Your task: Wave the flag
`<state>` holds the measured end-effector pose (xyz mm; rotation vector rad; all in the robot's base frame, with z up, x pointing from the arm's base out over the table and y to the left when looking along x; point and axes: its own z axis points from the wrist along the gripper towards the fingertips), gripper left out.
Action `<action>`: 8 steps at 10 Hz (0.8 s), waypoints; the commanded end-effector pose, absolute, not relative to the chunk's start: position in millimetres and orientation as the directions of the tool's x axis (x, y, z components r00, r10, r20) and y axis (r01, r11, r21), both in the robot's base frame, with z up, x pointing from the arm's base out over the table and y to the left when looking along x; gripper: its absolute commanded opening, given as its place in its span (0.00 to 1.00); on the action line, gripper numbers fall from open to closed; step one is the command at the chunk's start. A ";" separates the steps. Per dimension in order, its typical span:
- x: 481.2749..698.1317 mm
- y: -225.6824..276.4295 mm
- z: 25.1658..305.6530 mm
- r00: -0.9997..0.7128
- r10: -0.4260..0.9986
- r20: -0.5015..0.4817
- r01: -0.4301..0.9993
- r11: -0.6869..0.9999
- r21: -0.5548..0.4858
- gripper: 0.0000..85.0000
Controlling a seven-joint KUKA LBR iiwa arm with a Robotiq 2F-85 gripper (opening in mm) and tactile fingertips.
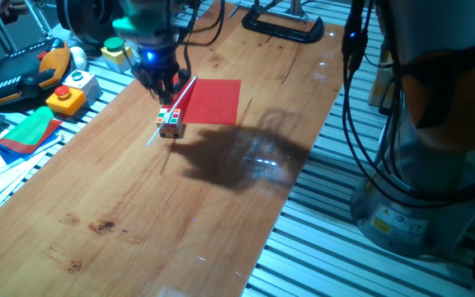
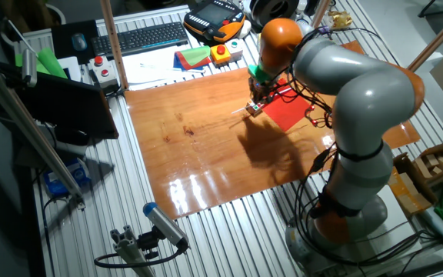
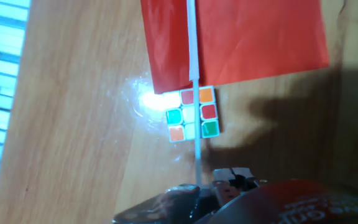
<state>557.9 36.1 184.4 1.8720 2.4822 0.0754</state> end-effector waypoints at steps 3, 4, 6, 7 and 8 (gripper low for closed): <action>551.5 22.3 224.9 -0.334 0.942 0.008 0.942 0.334 0.034 0.01; 549.6 21.3 232.9 -0.342 0.940 0.006 0.940 0.341 0.025 0.01; 544.4 27.2 246.4 -0.349 0.937 -0.012 0.937 0.349 0.009 0.01; 543.0 31.0 252.3 -0.343 0.939 -0.022 0.939 0.343 -0.003 0.01; 541.6 33.5 257.4 -0.342 0.940 -0.022 0.940 0.342 -0.007 0.01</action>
